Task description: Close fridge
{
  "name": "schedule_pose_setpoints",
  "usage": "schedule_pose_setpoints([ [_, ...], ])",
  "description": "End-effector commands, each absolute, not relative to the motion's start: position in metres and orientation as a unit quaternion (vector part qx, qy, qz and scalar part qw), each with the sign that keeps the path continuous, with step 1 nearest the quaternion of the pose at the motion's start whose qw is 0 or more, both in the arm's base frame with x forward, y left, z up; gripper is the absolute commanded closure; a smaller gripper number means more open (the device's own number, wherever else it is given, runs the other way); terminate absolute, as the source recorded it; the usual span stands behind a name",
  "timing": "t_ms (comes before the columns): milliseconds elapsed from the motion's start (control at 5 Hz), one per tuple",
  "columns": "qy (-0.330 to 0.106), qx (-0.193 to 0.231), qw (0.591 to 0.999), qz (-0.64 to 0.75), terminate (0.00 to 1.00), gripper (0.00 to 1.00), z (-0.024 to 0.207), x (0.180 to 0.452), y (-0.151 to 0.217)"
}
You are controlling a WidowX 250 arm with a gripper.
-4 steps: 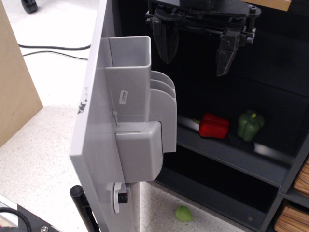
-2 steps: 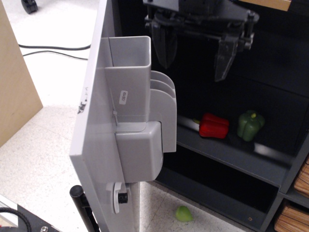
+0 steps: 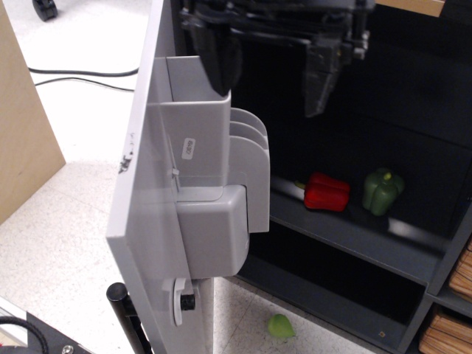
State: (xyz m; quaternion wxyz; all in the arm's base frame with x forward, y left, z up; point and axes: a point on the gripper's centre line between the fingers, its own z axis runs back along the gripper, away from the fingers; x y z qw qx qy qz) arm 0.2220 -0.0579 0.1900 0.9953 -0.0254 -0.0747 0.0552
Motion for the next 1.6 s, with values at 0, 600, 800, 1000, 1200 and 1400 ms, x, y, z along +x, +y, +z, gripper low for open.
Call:
schedule_pose_setpoints([
  [0, -0.106, -0.009, 0.992, 0.068, 0.00, 0.00, 0.213, 0.175, -0.042],
  [600, -0.073, 0.001, 0.989, 0.130, 0.00, 0.00, 0.188, 0.144, -0.018],
  [800, -0.066, -0.011, 0.987, 0.149, 0.00, 0.00, 0.174, 0.153, -0.022],
  [1000, -0.063, -0.033, 0.983, 0.172, 0.00, 0.00, 0.162, 0.173, -0.040],
  [1200, -0.096, -0.051, 0.976, 0.191, 0.00, 0.00, 0.157, 0.197, -0.062],
  [1400, -0.097, -0.068, 0.972, 0.201, 0.00, 0.00, 0.160, 0.217, -0.085],
])
